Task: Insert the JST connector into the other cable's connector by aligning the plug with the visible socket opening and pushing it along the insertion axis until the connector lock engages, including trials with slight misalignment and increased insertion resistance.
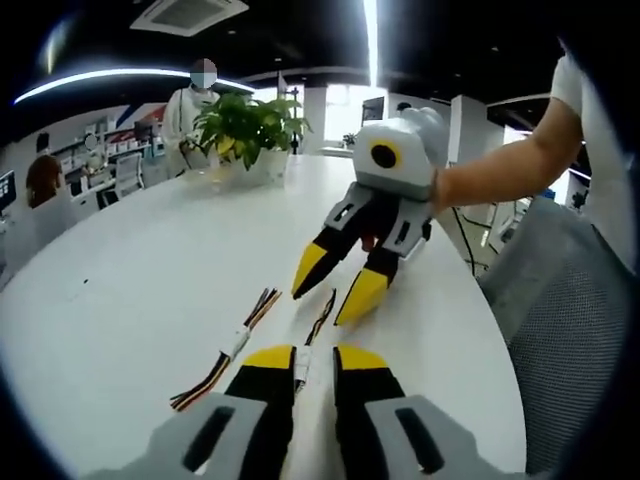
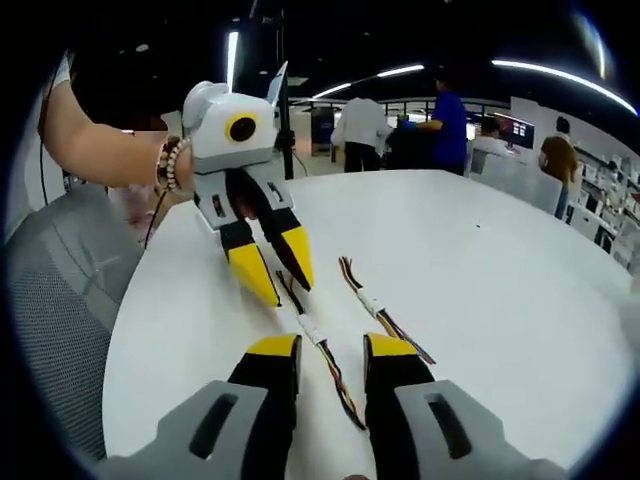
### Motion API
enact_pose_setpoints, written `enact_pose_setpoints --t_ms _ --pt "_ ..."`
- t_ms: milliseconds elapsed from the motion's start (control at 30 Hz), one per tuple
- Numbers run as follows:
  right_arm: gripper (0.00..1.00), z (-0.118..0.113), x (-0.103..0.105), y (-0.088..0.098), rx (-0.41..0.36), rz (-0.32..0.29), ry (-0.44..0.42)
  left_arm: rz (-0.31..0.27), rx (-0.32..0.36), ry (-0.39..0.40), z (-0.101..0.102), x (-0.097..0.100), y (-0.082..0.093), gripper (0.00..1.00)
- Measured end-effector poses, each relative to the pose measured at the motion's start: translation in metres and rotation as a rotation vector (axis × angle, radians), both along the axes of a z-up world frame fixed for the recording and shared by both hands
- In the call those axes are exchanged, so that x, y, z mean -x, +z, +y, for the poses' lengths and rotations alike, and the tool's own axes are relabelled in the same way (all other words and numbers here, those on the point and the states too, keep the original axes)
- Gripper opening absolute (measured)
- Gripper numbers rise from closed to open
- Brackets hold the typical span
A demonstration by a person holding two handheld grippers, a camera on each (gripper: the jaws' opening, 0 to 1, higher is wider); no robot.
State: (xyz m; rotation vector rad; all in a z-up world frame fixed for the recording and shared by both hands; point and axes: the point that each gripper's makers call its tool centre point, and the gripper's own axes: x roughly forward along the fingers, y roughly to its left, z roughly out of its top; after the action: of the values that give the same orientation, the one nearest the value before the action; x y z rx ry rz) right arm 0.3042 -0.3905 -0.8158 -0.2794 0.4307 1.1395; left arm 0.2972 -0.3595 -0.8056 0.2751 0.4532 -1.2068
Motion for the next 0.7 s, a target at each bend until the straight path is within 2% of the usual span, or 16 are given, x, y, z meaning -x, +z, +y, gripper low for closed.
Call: enact_pose_setpoints --t_ms 233,333,400,467,567,700 --pt "0.31 -0.007 0.005 0.014 -0.017 -0.003 -0.034 -0.009 0.036 0.041 0.009 0.008 0.017 0.21" --pt "0.33 -0.011 0.009 0.018 -0.011 -0.004 -0.045 -0.004 0.062 0.112 0.018 0.004 0.025 0.37" --pt "0.36 -0.013 0.011 0.02 -0.013 -0.002 -0.052 -0.012 0.055 0.145 0.024 0.003 0.027 0.49" --pt "0.38 -0.014 0.015 0.024 -0.016 -0.005 -0.058 -0.03 0.052 0.153 0.028 0.006 0.031 0.52" --pt "0.4 -0.016 0.02 0.03 -0.019 -0.015 -0.065 -0.026 0.073 0.169 0.033 0.012 0.038 0.53" --pt "0.44 -0.021 0.026 0.035 -0.024 -0.016 -0.083 -0.016 0.089 0.18 0.036 0.025 0.044 0.63"
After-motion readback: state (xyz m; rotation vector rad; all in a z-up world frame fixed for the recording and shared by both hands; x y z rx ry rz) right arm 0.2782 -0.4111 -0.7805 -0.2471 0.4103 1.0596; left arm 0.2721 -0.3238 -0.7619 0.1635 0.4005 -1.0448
